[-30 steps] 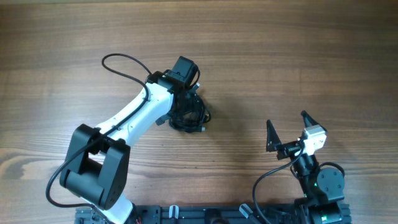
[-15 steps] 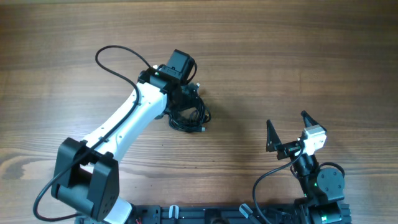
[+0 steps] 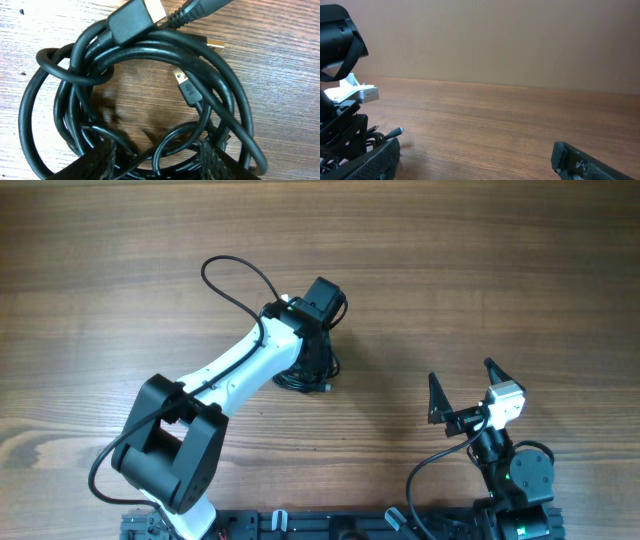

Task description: Untangle cables

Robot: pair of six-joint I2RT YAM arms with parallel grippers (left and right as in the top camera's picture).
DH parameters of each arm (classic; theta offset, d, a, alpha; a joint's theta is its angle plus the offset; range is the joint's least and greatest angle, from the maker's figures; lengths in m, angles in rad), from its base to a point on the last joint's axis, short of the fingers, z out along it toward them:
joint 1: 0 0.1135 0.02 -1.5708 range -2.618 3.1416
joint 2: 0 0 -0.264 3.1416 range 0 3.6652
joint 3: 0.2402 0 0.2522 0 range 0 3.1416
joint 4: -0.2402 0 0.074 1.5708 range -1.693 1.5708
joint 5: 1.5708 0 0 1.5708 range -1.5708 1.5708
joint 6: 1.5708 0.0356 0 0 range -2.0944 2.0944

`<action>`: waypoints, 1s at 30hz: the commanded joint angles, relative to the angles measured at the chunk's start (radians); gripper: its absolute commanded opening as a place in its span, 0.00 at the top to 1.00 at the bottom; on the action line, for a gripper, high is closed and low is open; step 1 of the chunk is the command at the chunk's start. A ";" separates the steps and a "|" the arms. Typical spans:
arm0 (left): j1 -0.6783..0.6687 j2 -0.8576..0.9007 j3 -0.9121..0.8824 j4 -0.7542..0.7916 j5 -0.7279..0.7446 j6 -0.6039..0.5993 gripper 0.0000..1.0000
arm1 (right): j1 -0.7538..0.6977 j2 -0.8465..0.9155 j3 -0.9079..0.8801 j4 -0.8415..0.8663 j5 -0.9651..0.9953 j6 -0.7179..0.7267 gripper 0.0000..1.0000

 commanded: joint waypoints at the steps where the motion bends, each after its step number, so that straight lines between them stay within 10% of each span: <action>1: -0.002 0.012 -0.008 0.003 -0.024 0.002 0.41 | -0.004 -0.007 -0.001 0.003 0.014 -0.009 0.00; 7: 0.021 0.011 -0.001 0.014 -0.024 0.003 0.36 | -0.004 -0.007 -0.001 0.003 0.014 -0.008 0.00; 14: 0.032 0.003 0.005 -0.019 -0.035 0.006 0.96 | -0.004 -0.007 -0.001 0.003 0.014 -0.009 0.00; 23: 0.095 -0.054 0.096 -0.191 -0.072 -0.056 0.92 | -0.004 -0.007 -0.001 0.003 0.014 -0.009 0.00; 28: 0.122 -0.051 -0.010 -0.177 -0.085 -0.135 0.49 | -0.004 -0.007 -0.001 0.003 0.014 -0.009 0.00; 30: 0.122 -0.051 -0.053 -0.127 -0.053 -0.135 0.50 | -0.004 -0.007 -0.001 0.003 0.014 -0.009 0.00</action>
